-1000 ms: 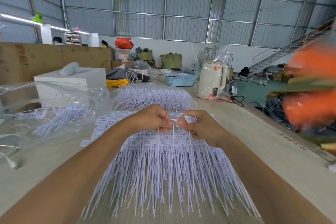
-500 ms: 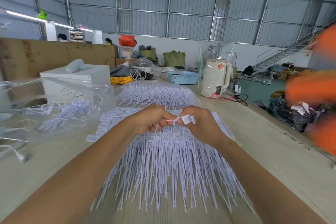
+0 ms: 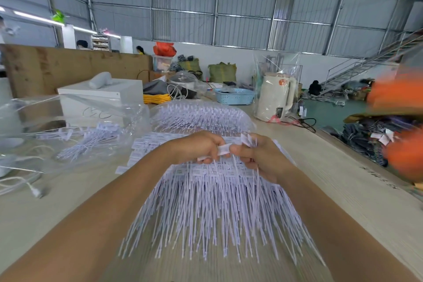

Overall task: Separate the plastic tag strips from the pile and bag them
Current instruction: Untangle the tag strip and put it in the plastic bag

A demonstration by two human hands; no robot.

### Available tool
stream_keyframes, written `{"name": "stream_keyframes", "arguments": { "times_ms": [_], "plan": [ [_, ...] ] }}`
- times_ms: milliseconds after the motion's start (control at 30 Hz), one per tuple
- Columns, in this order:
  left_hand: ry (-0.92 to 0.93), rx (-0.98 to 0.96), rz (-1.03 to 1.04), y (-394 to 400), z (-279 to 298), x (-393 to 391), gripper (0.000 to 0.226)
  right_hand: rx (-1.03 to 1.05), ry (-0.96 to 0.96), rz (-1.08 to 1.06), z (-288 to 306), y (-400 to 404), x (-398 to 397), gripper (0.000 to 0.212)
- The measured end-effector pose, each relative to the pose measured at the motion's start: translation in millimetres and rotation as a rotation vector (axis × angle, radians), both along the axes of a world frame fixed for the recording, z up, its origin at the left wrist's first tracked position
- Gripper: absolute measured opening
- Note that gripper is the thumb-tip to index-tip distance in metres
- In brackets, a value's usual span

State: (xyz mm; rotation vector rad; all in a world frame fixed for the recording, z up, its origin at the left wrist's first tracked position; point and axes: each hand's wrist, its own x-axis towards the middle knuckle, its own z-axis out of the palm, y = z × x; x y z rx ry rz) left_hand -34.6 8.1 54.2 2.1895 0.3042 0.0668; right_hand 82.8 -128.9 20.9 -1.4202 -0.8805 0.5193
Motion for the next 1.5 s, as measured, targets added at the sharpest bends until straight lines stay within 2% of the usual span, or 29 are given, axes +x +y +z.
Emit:
{"name": "stream_keyframes", "arguments": {
  "times_ms": [100, 167, 300, 400, 600, 733, 867, 1033, 1167, 1233, 1300, 1333, 1433, 1500],
  "plan": [
    [0.004, 0.145, -0.045, -3, 2, 2, 0.03, -0.032, -0.015, 0.045, 1, 5, -6, 0.022],
    [0.007, 0.169, -0.064, -2, 1, 2, 0.028, -0.043, -0.038, 0.031, -1, 7, -9, 0.023],
    [-0.066, 0.073, 0.002, 3, -2, 2, 0.04, -0.056, -0.034, -0.065, -6, 8, -9, 0.013],
    [-0.129, -0.077, 0.03, 6, -2, -1, 0.015, -0.016, 0.002, -0.093, -4, 4, -6, 0.011],
    [-0.183, -0.166, 0.113, 2, -9, 3, 0.034, -0.049, -0.114, 0.009, -1, 3, -7, 0.01],
    [-0.212, -0.243, 0.166, -2, -11, 6, 0.035, -0.037, -0.147, 0.015, 2, 3, -8, 0.021],
    [-0.254, -0.355, 0.201, -3, -12, 7, 0.028, -0.006, -0.374, -0.082, 2, 4, -12, 0.025],
    [-0.24, -0.54, 0.219, -7, -12, 10, 0.031, -0.061, -0.763, -0.286, 1, 8, -15, 0.007],
    [-0.166, -0.697, 0.149, -4, -8, 9, 0.033, 0.014, -0.922, -0.338, 0, 10, -19, 0.013],
    [-0.159, -0.748, 0.079, -2, -7, 6, 0.038, -0.025, -0.98, -0.393, -2, 9, -14, 0.016],
    [-0.17, -0.791, -0.002, 0, -4, 1, 0.042, -0.142, -0.875, -0.489, -4, 3, 0, 0.012],
    [-0.188, -0.762, -0.012, 2, -1, -1, 0.041, -0.151, -0.703, -0.512, -4, -1, 7, 0.01],
    [-0.268, -0.579, 0.06, 5, 3, -6, 0.038, 0.022, -0.084, -0.334, 3, -10, 13, 0.019],
    [-0.291, -0.465, 0.102, 3, 3, -4, 0.035, 0.04, 0.078, -0.174, 11, -9, 6, 0.017]
  ]
}}
